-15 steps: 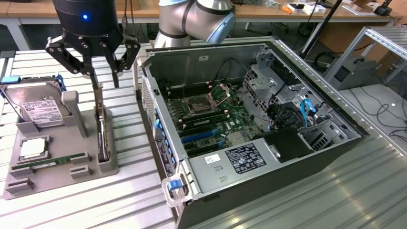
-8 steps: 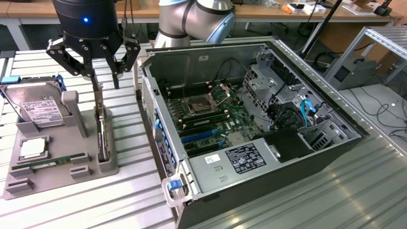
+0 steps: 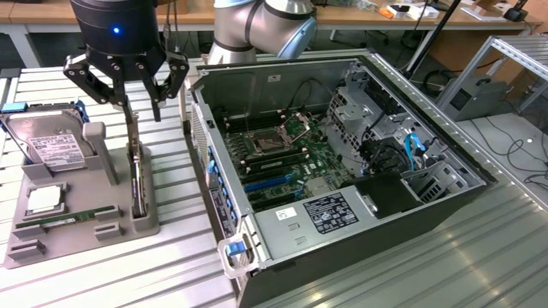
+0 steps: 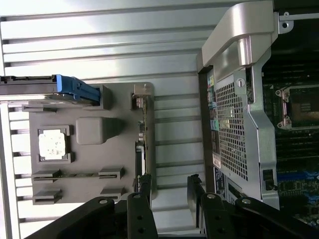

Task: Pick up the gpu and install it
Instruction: 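Pick up the gpu and move the gpu toward the slot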

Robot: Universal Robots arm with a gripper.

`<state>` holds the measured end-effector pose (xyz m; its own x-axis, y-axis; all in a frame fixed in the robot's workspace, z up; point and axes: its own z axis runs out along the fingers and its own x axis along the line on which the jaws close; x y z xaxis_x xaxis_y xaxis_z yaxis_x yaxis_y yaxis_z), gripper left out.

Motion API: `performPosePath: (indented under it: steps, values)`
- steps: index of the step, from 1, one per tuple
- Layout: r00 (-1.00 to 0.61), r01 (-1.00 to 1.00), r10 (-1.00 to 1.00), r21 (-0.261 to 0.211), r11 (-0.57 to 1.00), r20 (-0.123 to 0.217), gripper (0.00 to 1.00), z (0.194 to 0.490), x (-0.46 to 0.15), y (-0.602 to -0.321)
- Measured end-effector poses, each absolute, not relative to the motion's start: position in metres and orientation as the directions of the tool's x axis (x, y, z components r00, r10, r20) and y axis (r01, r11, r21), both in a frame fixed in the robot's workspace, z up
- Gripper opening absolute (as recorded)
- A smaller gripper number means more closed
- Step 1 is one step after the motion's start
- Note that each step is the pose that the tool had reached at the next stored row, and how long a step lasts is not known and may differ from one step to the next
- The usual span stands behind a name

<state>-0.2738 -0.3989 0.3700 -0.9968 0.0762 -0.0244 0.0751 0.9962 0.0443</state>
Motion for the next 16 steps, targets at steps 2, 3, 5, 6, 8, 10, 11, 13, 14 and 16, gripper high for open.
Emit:
performPosePath:
  steps: [2,3,5,6,8,10,11,13,14,16]
  values:
    - [-0.997,0.075,0.076,0.044,0.996,-0.024,0.42,0.3692,-0.2738,-0.3989]
    - [-0.997,0.075,0.076,0.044,0.996,-0.024,0.42,0.3680,-0.2739,-0.3989]
    - [-0.997,0.075,0.076,0.044,0.996,-0.024,0.42,0.3668,-0.2739,-0.3989]
    - [-0.997,0.075,0.076,0.044,0.996,-0.024,0.42,0.3663,-0.2739,-0.3990]
    - [-0.997,0.075,0.076,0.044,0.996,-0.024,0.42,0.3651,-0.2740,-0.3989]
    - [-0.997,0.075,0.076,0.044,0.996,-0.024,0.42,0.3645,-0.2740,-0.3989]
    - [-0.997,0.075,0.076,0.044,0.996,-0.024,0.42,0.3637,-0.2740,-0.3990]
    - [-0.997,0.075,0.076,0.044,0.996,-0.024,0.42,0.3627,-0.2741,-0.3990]
    - [-0.997,0.075,0.076,0.044,0.996,-0.024,0.42,0.3623,-0.2741,-0.3989]
    - [-0.997,0.075,0.076,0.044,0.996,-0.024,0.42,0.3614,-0.2742,-0.3989]
